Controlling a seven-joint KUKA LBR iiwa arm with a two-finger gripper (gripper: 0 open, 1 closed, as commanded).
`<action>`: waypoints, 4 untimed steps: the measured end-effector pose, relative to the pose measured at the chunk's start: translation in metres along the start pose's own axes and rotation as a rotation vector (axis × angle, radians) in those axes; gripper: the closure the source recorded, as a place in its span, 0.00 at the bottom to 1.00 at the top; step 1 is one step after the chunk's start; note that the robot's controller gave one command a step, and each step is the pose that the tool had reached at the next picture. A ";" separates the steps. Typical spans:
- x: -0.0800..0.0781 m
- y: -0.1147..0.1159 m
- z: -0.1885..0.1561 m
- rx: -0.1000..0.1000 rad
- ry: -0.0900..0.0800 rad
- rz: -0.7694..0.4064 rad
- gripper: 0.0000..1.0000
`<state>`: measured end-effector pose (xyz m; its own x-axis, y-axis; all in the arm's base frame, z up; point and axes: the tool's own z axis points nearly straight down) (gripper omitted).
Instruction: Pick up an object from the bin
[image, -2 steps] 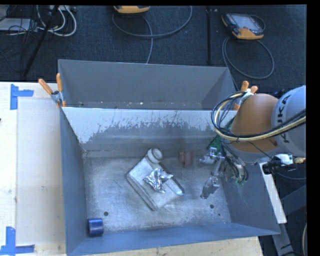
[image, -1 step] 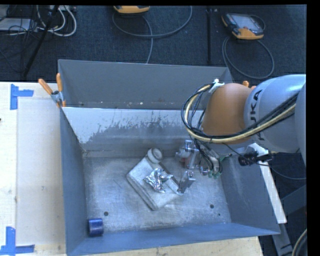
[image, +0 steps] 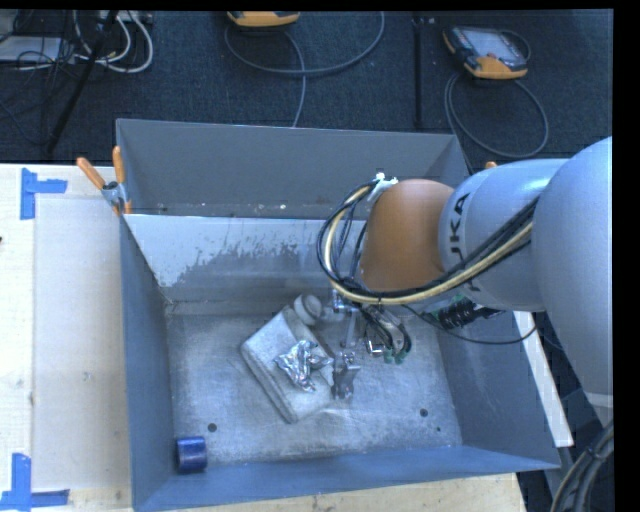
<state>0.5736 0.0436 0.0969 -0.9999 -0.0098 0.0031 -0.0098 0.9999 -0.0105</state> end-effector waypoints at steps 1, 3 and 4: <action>-0.028 0.041 0.007 -0.013 0.002 0.104 0.00; 0.091 0.121 -0.027 -0.011 -0.003 -0.243 0.00; 0.088 0.136 -0.002 0.009 -0.030 -0.398 0.00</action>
Offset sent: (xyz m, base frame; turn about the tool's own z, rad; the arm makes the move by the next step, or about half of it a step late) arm 0.0407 0.0660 -0.0269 0.1377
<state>0.4839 0.1792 0.0981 -0.9175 -0.3972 -0.0204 -0.3967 0.9176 -0.0235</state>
